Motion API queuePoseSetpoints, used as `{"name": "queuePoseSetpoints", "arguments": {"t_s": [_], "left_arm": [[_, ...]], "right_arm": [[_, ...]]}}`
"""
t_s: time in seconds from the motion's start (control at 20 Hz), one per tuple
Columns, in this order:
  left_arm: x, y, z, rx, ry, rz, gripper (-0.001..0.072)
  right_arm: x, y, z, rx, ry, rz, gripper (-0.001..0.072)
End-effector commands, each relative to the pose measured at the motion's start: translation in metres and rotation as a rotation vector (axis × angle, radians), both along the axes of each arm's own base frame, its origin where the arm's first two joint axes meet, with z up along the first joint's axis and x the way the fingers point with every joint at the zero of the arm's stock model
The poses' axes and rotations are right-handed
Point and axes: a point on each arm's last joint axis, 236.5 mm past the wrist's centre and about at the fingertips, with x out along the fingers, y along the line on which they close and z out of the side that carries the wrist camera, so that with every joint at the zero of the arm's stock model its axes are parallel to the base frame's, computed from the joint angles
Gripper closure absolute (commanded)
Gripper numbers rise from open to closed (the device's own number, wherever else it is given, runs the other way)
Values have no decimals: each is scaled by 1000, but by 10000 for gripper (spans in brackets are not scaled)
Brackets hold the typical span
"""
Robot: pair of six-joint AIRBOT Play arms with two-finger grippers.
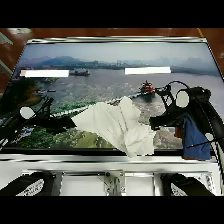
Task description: Fold the shirts.
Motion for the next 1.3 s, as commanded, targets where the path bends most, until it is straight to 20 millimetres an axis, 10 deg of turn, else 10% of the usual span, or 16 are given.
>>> {"name": "queuePoseSetpoints", "arguments": {"t_s": [0.0,0.5,0.75,0.85,1.25], "left_arm": [[-6,1,-26,-55,42,43,49],[30,-30,-56,-164,-8,112,61],[47,-34,-55,-183,-43,178,306],[38,-39,-56,-200,-10,150,628],[25,-50,-39,-239,-17,56,667]], "right_arm": [[4,8,1,34,-16,-5,64],[3,12,1,52,-10,-19,64],[0,25,3,108,5,-22,64],[-1,26,0,109,17,-22,64],[-14,-33,-37,172,171,-199,64]]}}
